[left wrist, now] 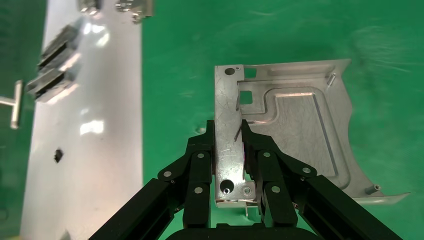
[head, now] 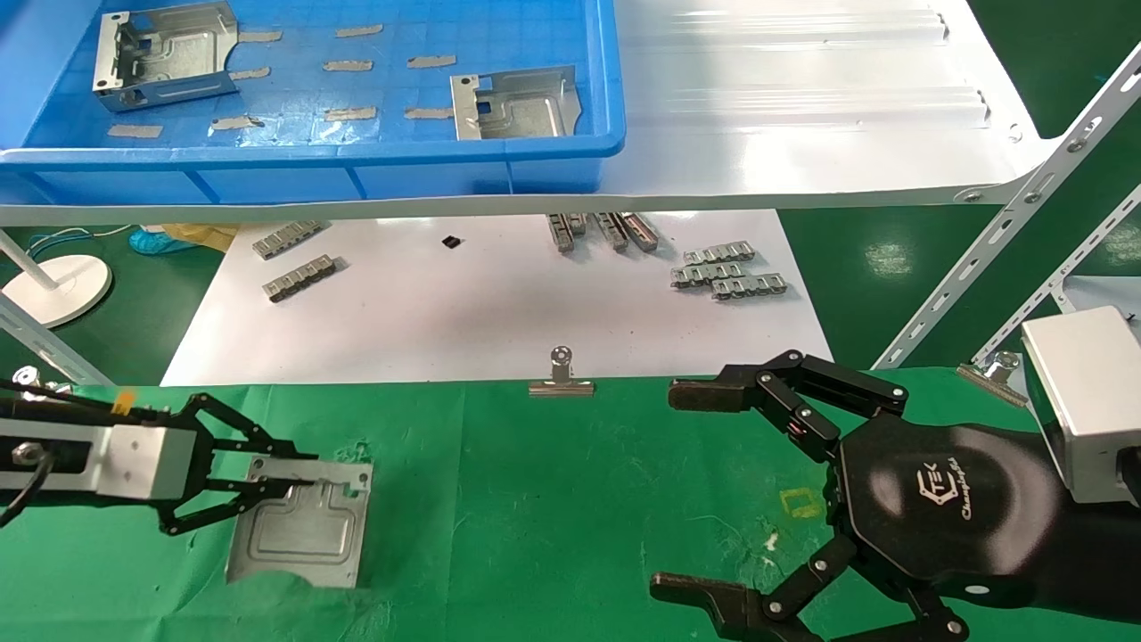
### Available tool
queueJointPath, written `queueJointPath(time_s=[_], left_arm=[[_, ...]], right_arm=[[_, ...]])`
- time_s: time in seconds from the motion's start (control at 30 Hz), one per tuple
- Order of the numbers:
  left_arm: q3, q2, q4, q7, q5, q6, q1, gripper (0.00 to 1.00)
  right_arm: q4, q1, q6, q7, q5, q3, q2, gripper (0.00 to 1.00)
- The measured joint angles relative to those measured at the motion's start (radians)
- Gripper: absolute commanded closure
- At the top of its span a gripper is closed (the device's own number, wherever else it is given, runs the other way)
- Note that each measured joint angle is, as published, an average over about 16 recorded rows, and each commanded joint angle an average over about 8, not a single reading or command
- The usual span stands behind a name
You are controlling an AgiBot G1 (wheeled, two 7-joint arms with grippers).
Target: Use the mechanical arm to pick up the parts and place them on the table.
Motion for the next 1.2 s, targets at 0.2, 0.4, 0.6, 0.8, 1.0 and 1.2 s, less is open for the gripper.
queueJointPath(time_s=[0.2,0.4,0.6,0.8,1.0,1.2], left_arm=[[-0.012,0.028,0.088,0.045,-0.028,0.008,-0.002,0.00],[-0.036,0.028,0.121,0.051,-0.089,0.026,-0.003,0.00],[-0.064,0.004,0.096,-0.029,-0.191,0.041,0.024,0.00],[-0.078,-0.023,0.046,-0.147,-0.291,0.049,0.077,0.00],[-0.082,-0.036,0.018,-0.215,-0.342,0.052,0.109,0.00],[-0.087,-0.038,0.008,-0.221,-0.345,0.051,0.115,0.00]], right_arm=[[0.000,0.000,0.000,0.000,0.000,0.000,0.000,0.00],[0.000,0.000,0.000,0.000,0.000,0.000,0.000,0.00],[0.000,0.000,0.000,0.000,0.000,0.000,0.000,0.00],[0.000,0.000,0.000,0.000,0.000,-0.001,0.000,0.00],[0.000,0.000,0.000,0.000,0.001,-0.001,0.000,0.00],[0.000,0.000,0.000,0.000,0.001,-0.001,0.000,0.00]])
